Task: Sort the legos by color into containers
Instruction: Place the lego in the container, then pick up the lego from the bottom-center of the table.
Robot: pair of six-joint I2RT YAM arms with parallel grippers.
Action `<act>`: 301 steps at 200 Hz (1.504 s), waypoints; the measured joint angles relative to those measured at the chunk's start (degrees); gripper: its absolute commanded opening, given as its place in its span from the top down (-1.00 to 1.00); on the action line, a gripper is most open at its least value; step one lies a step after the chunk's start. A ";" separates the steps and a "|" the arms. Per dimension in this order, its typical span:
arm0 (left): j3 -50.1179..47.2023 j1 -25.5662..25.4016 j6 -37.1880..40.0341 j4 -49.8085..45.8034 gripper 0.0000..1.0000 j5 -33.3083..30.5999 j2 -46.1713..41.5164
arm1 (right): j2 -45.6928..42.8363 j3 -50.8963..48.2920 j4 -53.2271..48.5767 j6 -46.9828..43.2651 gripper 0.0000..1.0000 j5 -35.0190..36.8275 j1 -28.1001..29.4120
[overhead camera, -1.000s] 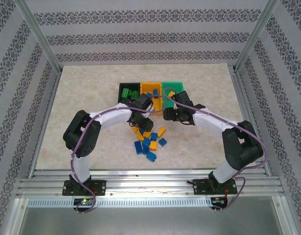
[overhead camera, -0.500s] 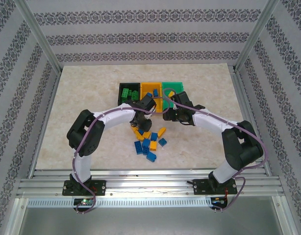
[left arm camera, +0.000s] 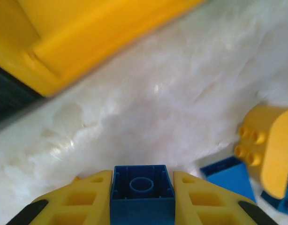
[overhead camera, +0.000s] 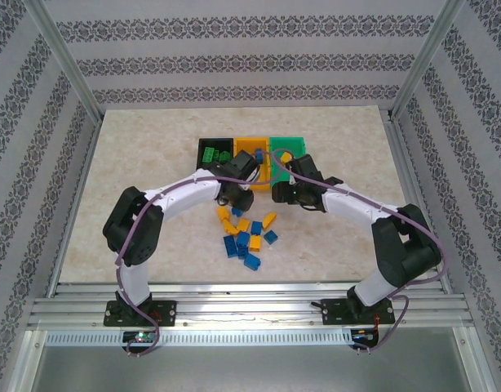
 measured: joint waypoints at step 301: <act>-15.19 5.81 -3.34 23.43 -0.15 -0.17 -12.20 | -5.53 -14.03 -0.83 -1.31 -0.17 -3.56 15.82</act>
